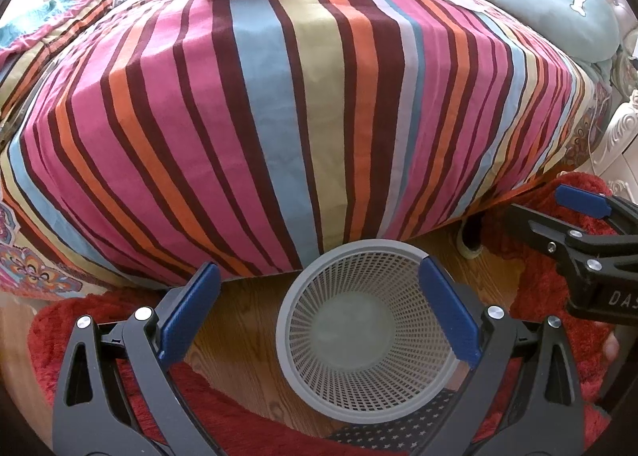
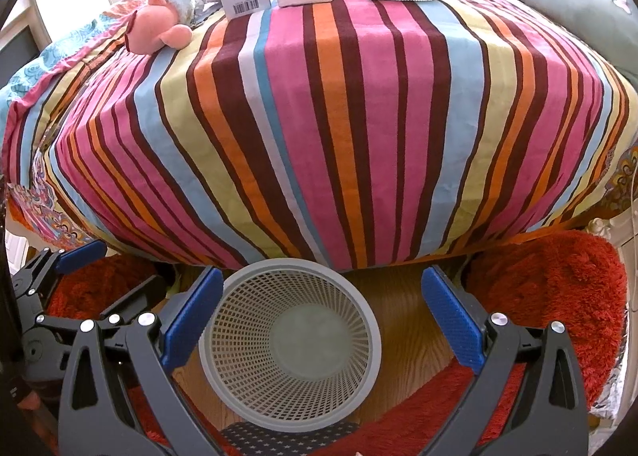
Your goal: Collect trash
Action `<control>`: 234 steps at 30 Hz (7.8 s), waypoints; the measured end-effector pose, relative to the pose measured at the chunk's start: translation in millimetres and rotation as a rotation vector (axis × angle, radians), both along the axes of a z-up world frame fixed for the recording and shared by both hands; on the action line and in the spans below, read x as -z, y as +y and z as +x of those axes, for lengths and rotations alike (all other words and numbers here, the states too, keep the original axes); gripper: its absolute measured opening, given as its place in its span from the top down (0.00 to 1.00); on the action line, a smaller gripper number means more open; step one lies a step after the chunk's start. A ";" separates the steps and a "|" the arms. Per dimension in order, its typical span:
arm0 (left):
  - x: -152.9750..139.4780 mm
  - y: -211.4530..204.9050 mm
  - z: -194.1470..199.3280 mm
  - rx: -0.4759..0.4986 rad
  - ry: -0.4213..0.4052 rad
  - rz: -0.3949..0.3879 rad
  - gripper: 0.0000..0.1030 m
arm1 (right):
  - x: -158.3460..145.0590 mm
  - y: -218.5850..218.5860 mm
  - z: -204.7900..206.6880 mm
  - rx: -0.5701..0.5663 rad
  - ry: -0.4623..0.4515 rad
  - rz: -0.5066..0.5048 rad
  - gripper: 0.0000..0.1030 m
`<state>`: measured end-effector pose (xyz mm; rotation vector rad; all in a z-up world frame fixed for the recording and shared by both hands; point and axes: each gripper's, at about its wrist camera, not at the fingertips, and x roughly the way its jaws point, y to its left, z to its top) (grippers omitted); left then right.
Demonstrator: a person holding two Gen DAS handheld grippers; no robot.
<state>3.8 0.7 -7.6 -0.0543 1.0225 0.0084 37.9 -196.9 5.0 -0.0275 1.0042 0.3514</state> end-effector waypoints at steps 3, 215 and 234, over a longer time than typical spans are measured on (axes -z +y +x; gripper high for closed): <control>1.2 -0.7 1.1 0.004 -0.004 0.009 0.06 | 0.3 -0.4 -0.4 0.005 0.000 -0.002 0.07; 116.4 -5.2 -1.7 0.016 0.245 -0.158 0.07 | 99.0 4.5 0.0 -0.234 0.299 0.061 0.25; -115.4 16.5 109.7 -0.229 -0.270 -0.152 0.07 | -105.0 -40.9 124.7 -0.230 -0.411 0.161 0.25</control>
